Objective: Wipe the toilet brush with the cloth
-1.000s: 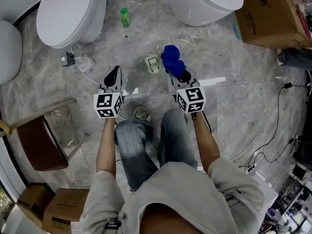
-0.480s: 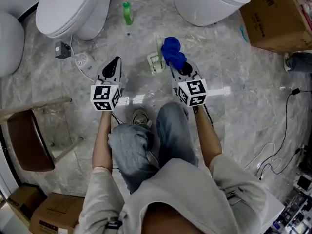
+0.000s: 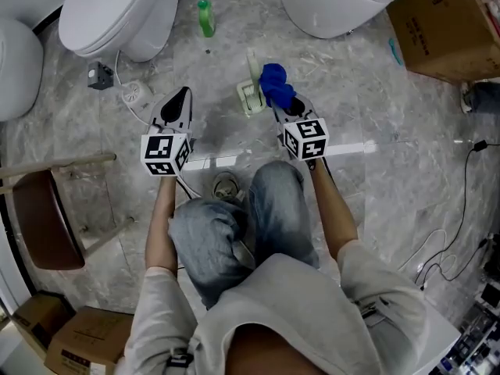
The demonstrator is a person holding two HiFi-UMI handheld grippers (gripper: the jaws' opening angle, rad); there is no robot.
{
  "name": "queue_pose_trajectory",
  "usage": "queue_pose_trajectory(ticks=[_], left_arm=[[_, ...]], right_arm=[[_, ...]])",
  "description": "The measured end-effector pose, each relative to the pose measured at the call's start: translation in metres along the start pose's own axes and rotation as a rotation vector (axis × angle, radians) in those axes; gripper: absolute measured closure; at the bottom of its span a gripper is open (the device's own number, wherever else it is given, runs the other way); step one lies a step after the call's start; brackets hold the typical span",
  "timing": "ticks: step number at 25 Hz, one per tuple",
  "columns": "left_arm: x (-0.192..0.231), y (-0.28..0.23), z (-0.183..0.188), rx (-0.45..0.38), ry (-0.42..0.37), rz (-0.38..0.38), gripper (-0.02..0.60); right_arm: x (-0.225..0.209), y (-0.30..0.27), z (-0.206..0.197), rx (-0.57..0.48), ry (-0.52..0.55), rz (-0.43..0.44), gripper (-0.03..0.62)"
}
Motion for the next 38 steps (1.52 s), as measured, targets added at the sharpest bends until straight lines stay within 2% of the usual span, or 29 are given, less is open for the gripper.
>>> queue_pose_trajectory(ticks=[16, 20, 25, 32, 38], left_arm=[[0.003, 0.015, -0.011, 0.029, -0.017, 0.024, 0.563], [0.001, 0.015, -0.008, 0.014, -0.007, 0.024, 0.563], [-0.002, 0.017, -0.003, 0.003, -0.008, 0.027, 0.563], [-0.006, 0.013, 0.001, -0.017, 0.0, 0.025, 0.563], [-0.009, 0.01, 0.002, -0.024, 0.007, 0.018, 0.563]], right_arm=[[-0.016, -0.048, -0.119, 0.333, -0.084, 0.027, 0.484], [-0.019, -0.042, -0.126, 0.333, -0.095, 0.005, 0.482], [-0.02, -0.016, -0.083, 0.176, -0.097, 0.001, 0.484], [-0.003, 0.041, 0.028, -0.094, 0.017, 0.059, 0.484], [0.019, 0.06, 0.086, -0.175, 0.069, 0.137, 0.484]])
Point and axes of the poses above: the fingertips, and each gripper's own axes: y backward along the fingers, x to its left, z out of its top, the point moved 9 cm from there along y, backward along the fingers, and after that the axes turned 5 degrees about z, right-handed, at the moved point
